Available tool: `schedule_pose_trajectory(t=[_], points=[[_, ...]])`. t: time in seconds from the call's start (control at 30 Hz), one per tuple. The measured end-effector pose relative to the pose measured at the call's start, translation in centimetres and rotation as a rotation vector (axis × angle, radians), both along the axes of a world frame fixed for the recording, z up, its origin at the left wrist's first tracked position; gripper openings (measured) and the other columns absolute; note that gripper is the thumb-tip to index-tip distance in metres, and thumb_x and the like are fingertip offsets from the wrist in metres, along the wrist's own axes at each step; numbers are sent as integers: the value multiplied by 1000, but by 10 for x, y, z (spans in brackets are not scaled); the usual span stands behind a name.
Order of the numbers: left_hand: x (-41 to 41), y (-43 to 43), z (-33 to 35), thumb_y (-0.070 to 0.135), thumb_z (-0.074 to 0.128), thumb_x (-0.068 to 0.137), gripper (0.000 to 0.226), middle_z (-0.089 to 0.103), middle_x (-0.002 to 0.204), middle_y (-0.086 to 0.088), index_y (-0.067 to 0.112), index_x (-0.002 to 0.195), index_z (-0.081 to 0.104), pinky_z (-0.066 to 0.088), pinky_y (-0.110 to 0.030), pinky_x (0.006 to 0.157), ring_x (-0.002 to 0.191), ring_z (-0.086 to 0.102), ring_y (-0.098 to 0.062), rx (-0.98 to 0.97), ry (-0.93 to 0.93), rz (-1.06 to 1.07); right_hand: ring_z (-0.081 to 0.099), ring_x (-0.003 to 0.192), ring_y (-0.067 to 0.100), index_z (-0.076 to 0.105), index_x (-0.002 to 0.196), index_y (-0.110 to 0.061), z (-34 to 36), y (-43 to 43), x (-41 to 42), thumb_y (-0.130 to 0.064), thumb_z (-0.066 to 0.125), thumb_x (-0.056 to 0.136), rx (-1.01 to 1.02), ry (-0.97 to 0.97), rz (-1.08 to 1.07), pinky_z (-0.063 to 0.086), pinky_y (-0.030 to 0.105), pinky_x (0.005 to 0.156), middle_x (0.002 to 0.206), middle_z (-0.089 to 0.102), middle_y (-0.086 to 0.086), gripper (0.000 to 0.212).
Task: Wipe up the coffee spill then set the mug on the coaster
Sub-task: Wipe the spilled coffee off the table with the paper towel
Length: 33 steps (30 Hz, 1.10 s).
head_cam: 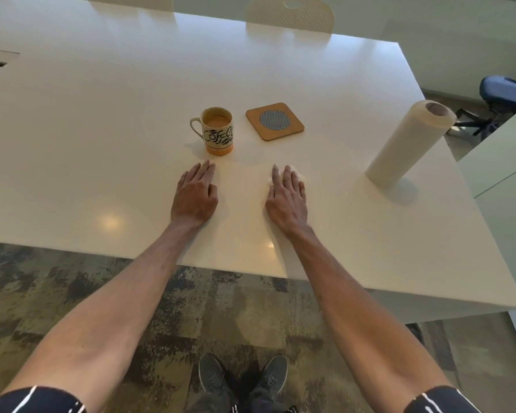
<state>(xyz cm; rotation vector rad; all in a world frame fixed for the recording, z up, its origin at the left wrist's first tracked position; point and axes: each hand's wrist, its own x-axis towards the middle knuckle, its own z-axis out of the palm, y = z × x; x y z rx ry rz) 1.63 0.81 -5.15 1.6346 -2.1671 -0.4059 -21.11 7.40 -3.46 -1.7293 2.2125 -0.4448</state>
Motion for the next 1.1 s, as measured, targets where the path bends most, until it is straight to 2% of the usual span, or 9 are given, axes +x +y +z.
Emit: schedule_pose_trajectory(t=[0.13,0.23,0.3,0.37,0.5,0.67,0.9,1.0,1.1], points=[[1,0,0,20,38,108,63,32,179,-2,17,170,36,11,-43,138,167,22,-21,-5,-1,-12,45,156,29,37,168,-10,15,2,14,-3,48,103,-128,-193,138,35,40,129,171,43,15,66],[2,1,2,21,37,109,63,28,180,-2,17,171,33,9,-43,138,168,19,-20,7,-2,-18,74,117,25,63,148,-13,30,2,25,2,59,93,-183,-671,-13,64,36,95,141,71,8,57],[3,3,3,20,37,109,62,26,180,-1,17,171,32,8,-42,138,168,18,-20,17,-2,-20,75,104,27,72,126,-5,37,-2,19,4,61,88,-92,-946,-157,65,28,70,118,76,11,40],[4,2,6,20,37,110,62,25,181,-2,16,172,31,7,-42,138,169,17,-20,17,1,-31,76,97,31,79,104,-2,40,-4,9,5,62,85,-22,-837,-184,61,25,66,103,77,13,27],[6,3,6,20,37,110,61,26,181,-2,16,171,32,8,-43,138,169,17,-21,19,13,-33,57,109,17,87,88,-17,38,-11,5,2,72,88,-46,-286,-130,50,28,96,117,62,2,25],[6,0,7,20,42,109,61,32,178,-6,14,169,38,13,-46,138,167,22,-23,-1,40,-36,63,110,30,83,89,-9,30,-8,40,1,67,91,-214,-105,-163,58,40,84,113,69,6,20],[6,-6,1,17,43,106,60,38,175,-8,12,166,42,18,-47,136,166,27,-25,-24,46,-40,62,128,33,61,129,-9,15,-22,100,-17,59,103,-186,-27,-29,56,42,98,137,65,14,27],[7,-7,0,13,42,106,59,41,174,-9,12,164,45,21,-47,135,165,30,-26,-44,49,-36,34,162,27,43,163,-13,3,-14,110,-8,47,110,-132,17,113,31,41,132,174,38,12,53],[7,-8,-1,11,40,106,57,43,172,-10,11,163,48,23,-48,134,164,32,-28,-63,33,-28,7,170,17,26,173,-16,-4,6,113,-27,34,115,-58,67,173,10,46,139,183,9,2,60]])
